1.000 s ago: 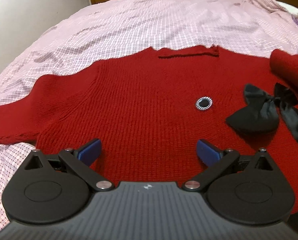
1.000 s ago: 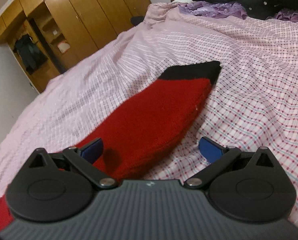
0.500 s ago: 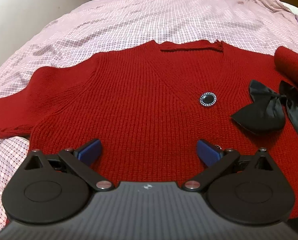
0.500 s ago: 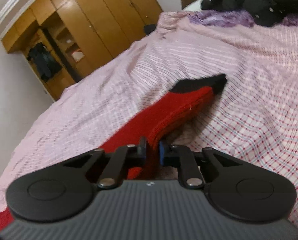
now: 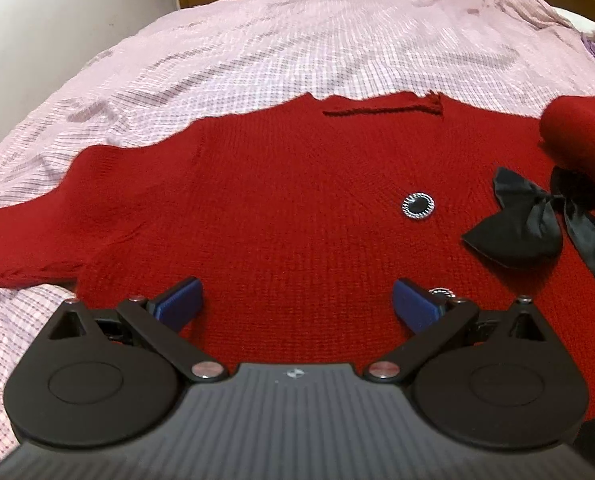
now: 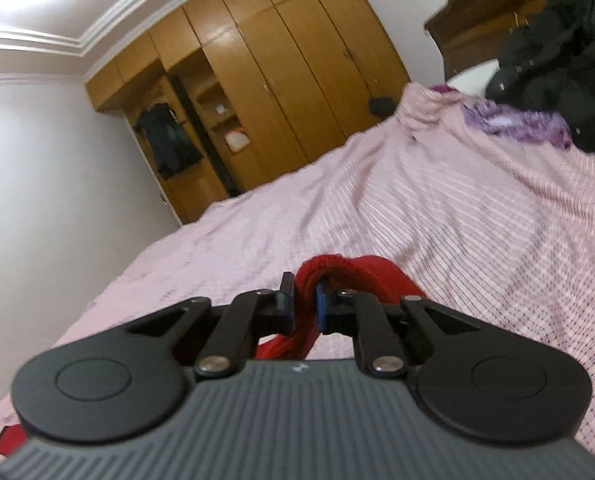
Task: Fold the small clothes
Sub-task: 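Lift the sleeve and fold it across the cardigan front with the right gripper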
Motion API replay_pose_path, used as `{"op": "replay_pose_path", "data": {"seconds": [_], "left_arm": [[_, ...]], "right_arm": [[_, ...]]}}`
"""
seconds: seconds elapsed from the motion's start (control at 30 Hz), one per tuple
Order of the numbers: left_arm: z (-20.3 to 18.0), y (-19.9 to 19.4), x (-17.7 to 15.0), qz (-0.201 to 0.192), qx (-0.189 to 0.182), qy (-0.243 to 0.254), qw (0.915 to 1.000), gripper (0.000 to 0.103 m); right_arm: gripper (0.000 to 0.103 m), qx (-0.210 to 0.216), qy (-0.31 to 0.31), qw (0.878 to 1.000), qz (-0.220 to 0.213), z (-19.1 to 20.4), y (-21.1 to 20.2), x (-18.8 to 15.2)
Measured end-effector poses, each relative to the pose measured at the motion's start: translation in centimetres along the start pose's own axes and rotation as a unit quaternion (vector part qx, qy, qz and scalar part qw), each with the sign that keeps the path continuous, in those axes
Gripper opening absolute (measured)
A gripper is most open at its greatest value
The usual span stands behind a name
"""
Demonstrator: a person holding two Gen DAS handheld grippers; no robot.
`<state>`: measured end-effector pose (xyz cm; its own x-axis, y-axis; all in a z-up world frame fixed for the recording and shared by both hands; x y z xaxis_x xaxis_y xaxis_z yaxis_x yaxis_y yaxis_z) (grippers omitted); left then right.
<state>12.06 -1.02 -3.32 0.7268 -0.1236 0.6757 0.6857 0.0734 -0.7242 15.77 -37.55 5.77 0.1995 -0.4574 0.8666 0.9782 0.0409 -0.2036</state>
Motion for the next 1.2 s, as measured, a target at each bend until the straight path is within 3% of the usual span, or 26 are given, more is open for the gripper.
{"op": "replay_pose_path", "data": {"seconds": [0.5,0.67,0.97,1.2], "left_arm": [[3.5,-2.7,0.8,-0.027,0.004,-0.03,0.9992,0.103],[3.5,-3.5,0.7,-0.032,0.006,-0.008,0.9994,0.103],[4.2,-4.3,-0.1,-0.041,-0.003,0.004,0.9992,0.103],[6.5,-4.1,-0.6,-0.039,0.002,-0.013,0.9991,0.103]], "right_arm": [[0.013,0.009,-0.04,0.998,-0.04,5.4,-4.1,3.1],[0.013,0.022,-0.039,0.998,-0.033,8.1,-3.3,2.6],[0.013,0.059,-0.073,0.996,-0.003,15.5,-0.5,-0.4],[0.013,0.078,-0.086,0.992,0.041,20.4,2.3,-5.4]]}}
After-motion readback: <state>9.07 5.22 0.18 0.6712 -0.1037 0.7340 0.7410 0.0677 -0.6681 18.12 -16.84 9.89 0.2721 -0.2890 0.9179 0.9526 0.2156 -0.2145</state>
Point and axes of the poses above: each gripper's, at about its wrist camera, not at the fingertips, and y roughly the way its jaws point, z to its left, x to its top, the point moved 9 cm from there along y, roughly the way its jaws point, and after that the axes turned 1 degree about x, right-handed, at the moved point
